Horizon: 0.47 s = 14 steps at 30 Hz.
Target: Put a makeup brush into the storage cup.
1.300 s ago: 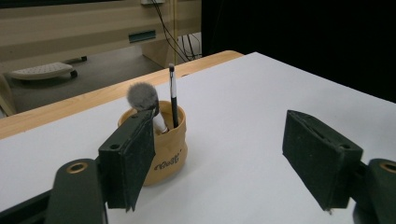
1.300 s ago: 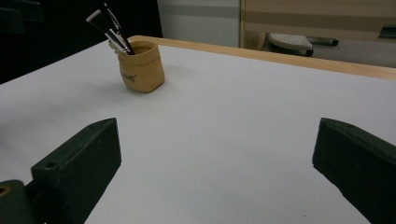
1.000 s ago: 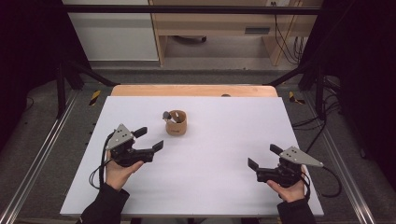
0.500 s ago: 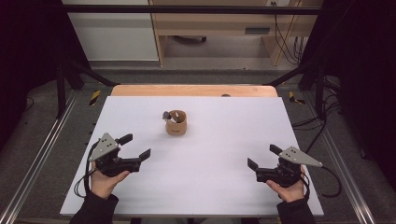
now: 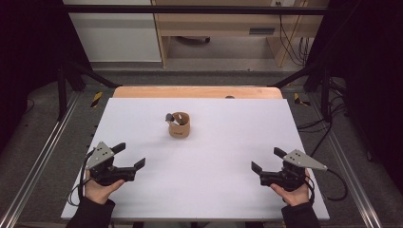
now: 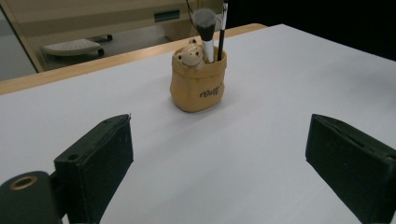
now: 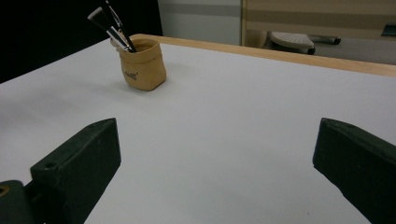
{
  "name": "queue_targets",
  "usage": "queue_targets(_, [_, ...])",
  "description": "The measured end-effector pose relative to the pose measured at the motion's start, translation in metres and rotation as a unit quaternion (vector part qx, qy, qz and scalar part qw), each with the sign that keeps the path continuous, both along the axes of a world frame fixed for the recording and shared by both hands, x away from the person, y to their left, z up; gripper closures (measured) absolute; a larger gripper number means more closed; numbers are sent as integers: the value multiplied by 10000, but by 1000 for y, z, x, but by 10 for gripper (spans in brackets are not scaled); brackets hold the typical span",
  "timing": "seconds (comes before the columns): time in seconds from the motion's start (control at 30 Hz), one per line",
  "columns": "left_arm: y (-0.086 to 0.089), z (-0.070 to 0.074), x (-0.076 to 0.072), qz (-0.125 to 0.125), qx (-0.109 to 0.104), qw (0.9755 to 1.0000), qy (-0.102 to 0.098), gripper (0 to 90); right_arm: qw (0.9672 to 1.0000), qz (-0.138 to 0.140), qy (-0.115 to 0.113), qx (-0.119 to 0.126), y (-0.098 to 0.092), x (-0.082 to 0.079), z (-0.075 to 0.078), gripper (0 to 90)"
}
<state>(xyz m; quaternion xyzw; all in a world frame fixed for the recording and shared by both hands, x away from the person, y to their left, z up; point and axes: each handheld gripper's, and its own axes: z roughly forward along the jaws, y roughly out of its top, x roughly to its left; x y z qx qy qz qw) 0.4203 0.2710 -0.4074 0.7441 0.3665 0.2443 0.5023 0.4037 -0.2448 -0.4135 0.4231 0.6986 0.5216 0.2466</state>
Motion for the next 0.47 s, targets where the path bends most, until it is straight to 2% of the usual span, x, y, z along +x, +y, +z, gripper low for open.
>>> queue_targets(0.47, [10, -10, 1, 85, -32, 9999, 71, 67, 10000, -5, 9, -24, -1, 0, -2, 16])
